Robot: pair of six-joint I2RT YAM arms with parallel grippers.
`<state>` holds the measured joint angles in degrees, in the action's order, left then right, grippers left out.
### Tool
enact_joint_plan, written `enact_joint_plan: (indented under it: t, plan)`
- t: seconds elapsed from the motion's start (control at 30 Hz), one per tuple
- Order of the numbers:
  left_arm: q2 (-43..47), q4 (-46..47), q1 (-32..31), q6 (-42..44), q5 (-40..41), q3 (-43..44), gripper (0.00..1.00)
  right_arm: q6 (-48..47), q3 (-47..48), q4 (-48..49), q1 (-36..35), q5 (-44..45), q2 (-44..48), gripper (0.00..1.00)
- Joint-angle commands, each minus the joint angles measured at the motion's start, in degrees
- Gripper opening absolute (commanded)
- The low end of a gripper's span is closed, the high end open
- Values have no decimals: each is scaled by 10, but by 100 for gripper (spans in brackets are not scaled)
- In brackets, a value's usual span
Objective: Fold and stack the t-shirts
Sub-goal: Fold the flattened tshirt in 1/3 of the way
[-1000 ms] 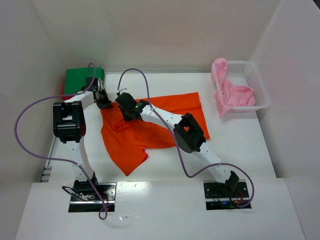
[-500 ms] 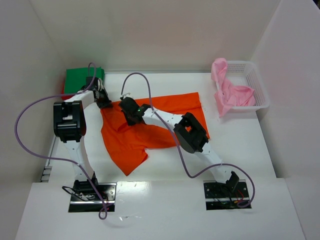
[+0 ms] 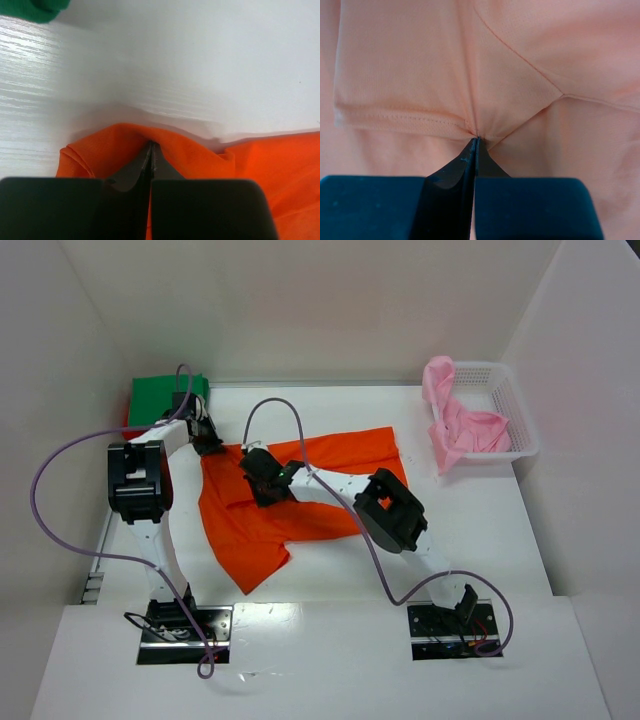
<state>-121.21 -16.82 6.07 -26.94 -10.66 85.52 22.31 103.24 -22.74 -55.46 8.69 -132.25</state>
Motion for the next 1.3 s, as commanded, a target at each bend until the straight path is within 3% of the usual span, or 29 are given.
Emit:
enact_joint_plan:
  t: [0.0, 0.07, 0.2, 0.37, 0.5, 0.57, 0.6, 0.67, 0.7, 0.77, 0.9, 1.0, 1.07, 1.17, 1.2, 1.27]
  plan:
    - [-20, -4, 1, 16, 21, 11, 0, 12, -37, -7, -11, -9, 46, 0]
    - [-20, -4, 1, 16, 21, 11, 0, 12, -37, -7, -11, -3, 53, 4]
    - [-20, -9, 1, 16, 15, 11, 0, 31, -43, -7, -11, 33, 66, 32]
    - [-7, -22, 1, 27, 33, 11, 2, 43, -43, 3, 28, 52, 99, 44]
    - [23, -23, -4, 27, 27, 16, 5, 49, -43, 10, 94, 44, 124, 44]
    - [54, -16, -4, 32, 16, 11, 12, 42, -43, 23, 136, 44, 134, 42]
    - [76, -6, -4, 32, 11, 2, 25, 42, -43, 23, 150, 44, 141, 39]
    - [97, 0, -11, 37, -1, -5, 39, 26, -37, 34, 192, 39, 141, 27]
    - [115, 0, -18, 37, -2, -12, 52, 26, -32, 34, 206, 39, 141, 23]
    - [141, 6, -25, 37, -2, -25, 63, 13, -32, 34, 239, 34, 129, 8]
    - [189, 6, -38, 37, 11, -57, 68, 0, -48, 34, 280, 34, 106, 1]
    - [200, 19, -38, 19, 37, -95, 61, 0, -66, 49, 294, 46, 96, 0]
    - [191, 19, -38, 2, 44, -100, 51, 0, -66, 49, 303, 46, 82, 0]
    - [165, 19, -38, -12, 50, -105, 23, 0, -66, 49, 319, 64, 75, 0]
    - [160, 19, -38, -17, 59, -105, 8, 0, -66, 44, 324, 70, 68, 0]
    - [144, 19, -38, -23, 66, -111, 0, 0, -61, 44, 333, 70, 62, 0]
